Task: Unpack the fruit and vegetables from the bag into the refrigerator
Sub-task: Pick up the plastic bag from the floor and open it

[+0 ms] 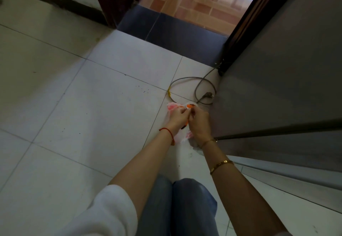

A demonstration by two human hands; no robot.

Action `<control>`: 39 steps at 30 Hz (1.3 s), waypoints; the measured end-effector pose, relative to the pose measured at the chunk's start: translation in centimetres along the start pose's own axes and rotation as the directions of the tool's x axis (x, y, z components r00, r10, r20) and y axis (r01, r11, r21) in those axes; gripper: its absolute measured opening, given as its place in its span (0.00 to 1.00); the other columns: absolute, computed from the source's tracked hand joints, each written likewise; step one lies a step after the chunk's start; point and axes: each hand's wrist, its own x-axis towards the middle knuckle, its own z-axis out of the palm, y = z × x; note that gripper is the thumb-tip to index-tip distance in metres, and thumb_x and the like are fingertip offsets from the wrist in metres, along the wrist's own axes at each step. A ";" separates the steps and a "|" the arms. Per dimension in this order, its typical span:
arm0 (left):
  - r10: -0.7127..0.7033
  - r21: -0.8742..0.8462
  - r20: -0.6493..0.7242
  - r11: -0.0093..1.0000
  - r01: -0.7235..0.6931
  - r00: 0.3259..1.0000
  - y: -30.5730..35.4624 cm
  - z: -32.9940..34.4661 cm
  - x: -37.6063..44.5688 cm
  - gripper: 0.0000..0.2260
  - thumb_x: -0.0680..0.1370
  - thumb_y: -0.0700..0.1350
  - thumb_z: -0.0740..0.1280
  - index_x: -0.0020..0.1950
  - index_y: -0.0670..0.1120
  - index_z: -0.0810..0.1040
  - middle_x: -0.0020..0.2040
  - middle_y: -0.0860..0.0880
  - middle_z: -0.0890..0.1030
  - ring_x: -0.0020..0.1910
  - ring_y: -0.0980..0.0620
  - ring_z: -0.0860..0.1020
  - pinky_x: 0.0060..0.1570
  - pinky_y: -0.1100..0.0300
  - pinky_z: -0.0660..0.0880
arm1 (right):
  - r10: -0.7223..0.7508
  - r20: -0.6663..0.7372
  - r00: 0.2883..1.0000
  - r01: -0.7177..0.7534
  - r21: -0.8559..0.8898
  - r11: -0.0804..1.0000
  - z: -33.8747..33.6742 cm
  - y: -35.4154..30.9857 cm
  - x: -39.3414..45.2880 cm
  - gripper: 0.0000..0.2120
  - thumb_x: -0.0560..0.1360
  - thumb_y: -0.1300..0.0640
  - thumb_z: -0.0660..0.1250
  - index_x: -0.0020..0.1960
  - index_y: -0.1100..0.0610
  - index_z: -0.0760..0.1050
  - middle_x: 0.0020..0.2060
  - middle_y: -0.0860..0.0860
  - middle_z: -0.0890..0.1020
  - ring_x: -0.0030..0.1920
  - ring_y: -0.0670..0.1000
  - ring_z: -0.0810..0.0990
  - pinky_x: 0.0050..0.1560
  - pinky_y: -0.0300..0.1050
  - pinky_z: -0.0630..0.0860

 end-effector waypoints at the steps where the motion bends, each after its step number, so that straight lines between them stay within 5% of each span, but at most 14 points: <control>1: -0.008 -0.019 -0.008 1.000 0.008 1.000 0.9 -0.5 -1.2 0.12 0.82 0.45 0.60 0.48 0.40 0.79 0.39 0.44 0.77 0.38 0.49 0.75 0.38 0.59 0.71 | -0.014 0.013 1.000 0.015 -0.019 1.000 -0.9 -1.2 -0.6 0.10 0.78 0.59 0.59 0.52 0.52 0.79 0.41 0.52 0.83 0.44 0.53 0.82 0.44 0.50 0.81; 5: 0.024 -0.109 -0.032 0.994 -0.028 0.999 5.2 -2.7 -7.2 0.10 0.82 0.44 0.62 0.54 0.40 0.80 0.41 0.45 0.79 0.40 0.52 0.76 0.45 0.59 0.74 | -0.065 0.010 0.998 0.065 -0.058 0.996 -5.3 -6.6 -3.6 0.09 0.77 0.62 0.61 0.48 0.58 0.81 0.39 0.54 0.83 0.40 0.53 0.81 0.42 0.52 0.80; 12: 0.124 -0.040 -0.105 0.991 -0.129 0.987 15.8 -7.1 -20.1 0.10 0.79 0.45 0.67 0.53 0.40 0.82 0.37 0.52 0.80 0.37 0.58 0.76 0.43 0.63 0.74 | -0.176 -0.008 0.984 0.174 -0.096 0.980 -14.8 -18.3 -11.3 0.09 0.78 0.62 0.62 0.46 0.62 0.80 0.37 0.57 0.83 0.37 0.57 0.81 0.38 0.54 0.78; 17: 0.143 -0.001 -0.139 0.990 -0.144 0.980 23.7 -9.4 -29.7 0.13 0.77 0.48 0.70 0.55 0.40 0.83 0.49 0.42 0.85 0.48 0.48 0.83 0.52 0.56 0.79 | -0.220 -0.035 0.975 0.217 -0.078 0.973 -21.8 -26.2 -17.3 0.10 0.81 0.56 0.61 0.47 0.59 0.78 0.38 0.54 0.83 0.37 0.53 0.81 0.37 0.50 0.79; 22: 0.203 0.051 -0.124 0.979 -0.198 0.971 29.5 -10.2 -39.0 0.12 0.79 0.49 0.66 0.52 0.42 0.82 0.37 0.52 0.83 0.32 0.62 0.81 0.33 0.71 0.75 | -0.231 -0.090 0.969 0.226 -0.061 0.972 -27.7 -31.5 -22.7 0.11 0.80 0.55 0.60 0.44 0.59 0.77 0.35 0.51 0.80 0.34 0.50 0.78 0.36 0.43 0.77; 27: 0.225 0.156 -0.165 0.967 -0.200 0.960 32.3 -11.3 -44.8 0.10 0.77 0.51 0.70 0.52 0.46 0.82 0.46 0.49 0.83 0.43 0.52 0.81 0.46 0.59 0.79 | -0.197 -0.138 0.971 0.197 -0.013 0.980 -33.2 -33.1 -26.5 0.09 0.79 0.56 0.62 0.42 0.58 0.76 0.33 0.50 0.78 0.32 0.46 0.74 0.36 0.36 0.69; 33: 0.232 0.145 -0.133 0.966 -0.213 0.964 34.7 -10.1 -49.2 0.14 0.77 0.50 0.69 0.59 0.44 0.78 0.48 0.48 0.81 0.40 0.55 0.77 0.38 0.63 0.74 | -0.163 -0.106 0.981 0.175 0.111 0.978 -38.5 -32.4 -29.7 0.12 0.80 0.51 0.63 0.56 0.58 0.79 0.39 0.50 0.83 0.39 0.47 0.82 0.41 0.35 0.76; 39: 0.402 0.179 -0.115 0.908 -0.379 0.909 36.6 -8.0 -53.4 0.07 0.79 0.49 0.66 0.55 0.50 0.79 0.47 0.49 0.82 0.46 0.51 0.81 0.44 0.58 0.77 | -0.102 -0.255 0.961 0.188 0.339 0.922 -43.4 -31.5 -34.7 0.06 0.78 0.55 0.67 0.47 0.57 0.80 0.27 0.45 0.79 0.26 0.40 0.77 0.34 0.34 0.74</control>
